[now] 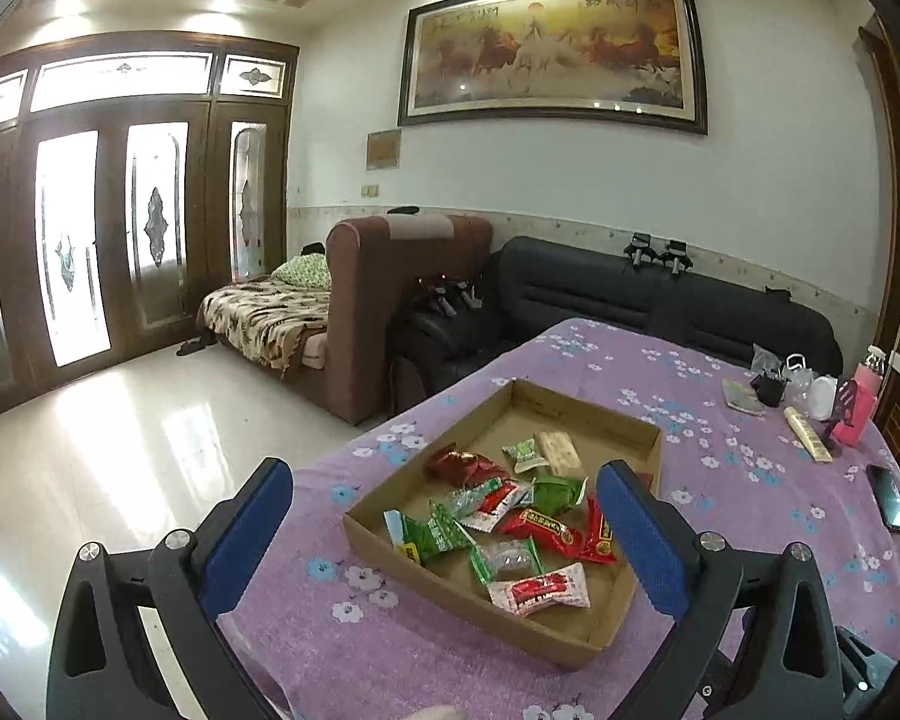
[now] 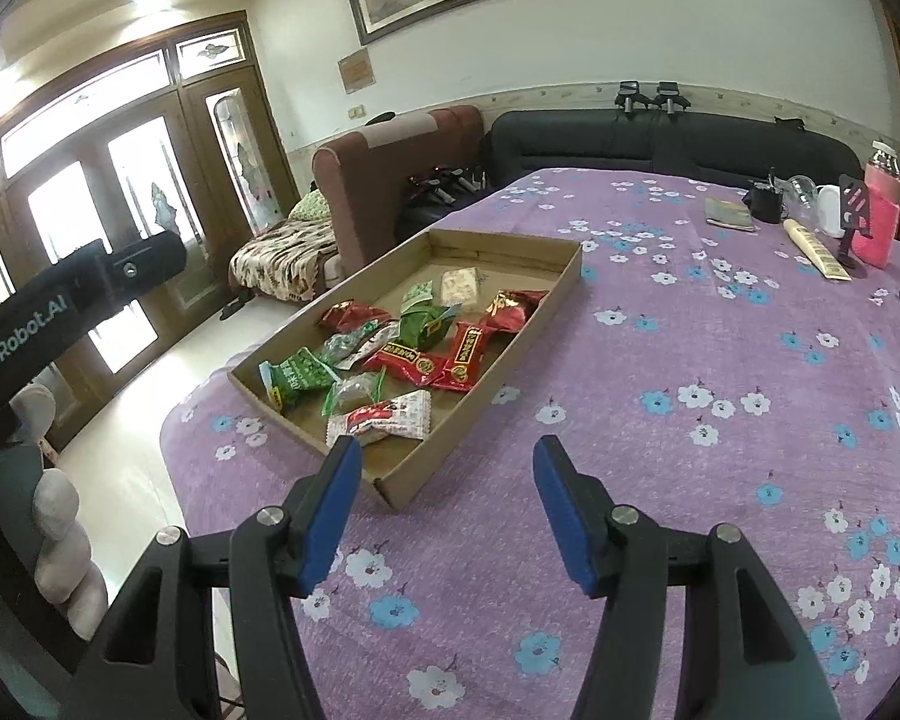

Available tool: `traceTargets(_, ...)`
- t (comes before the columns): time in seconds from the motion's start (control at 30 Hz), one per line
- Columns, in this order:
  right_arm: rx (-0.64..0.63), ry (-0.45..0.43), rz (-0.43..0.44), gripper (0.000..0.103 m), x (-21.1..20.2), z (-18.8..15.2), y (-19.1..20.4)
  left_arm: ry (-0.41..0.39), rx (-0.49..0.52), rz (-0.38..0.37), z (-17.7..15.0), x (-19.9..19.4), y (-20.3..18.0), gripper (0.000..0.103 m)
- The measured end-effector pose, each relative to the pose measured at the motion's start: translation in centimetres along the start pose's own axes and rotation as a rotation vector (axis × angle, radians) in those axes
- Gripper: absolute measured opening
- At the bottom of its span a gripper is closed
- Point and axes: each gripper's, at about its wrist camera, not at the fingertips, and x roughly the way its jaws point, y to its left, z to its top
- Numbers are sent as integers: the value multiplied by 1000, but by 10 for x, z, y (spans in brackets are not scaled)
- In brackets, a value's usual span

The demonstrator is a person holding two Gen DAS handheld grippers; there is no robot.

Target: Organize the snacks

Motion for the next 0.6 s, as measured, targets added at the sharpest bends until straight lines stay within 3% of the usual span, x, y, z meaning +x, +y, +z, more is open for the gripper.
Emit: traceTargets(0.6,-19,29,18,60,10,-6,2,110,25,-12,-12,25,-11,103)
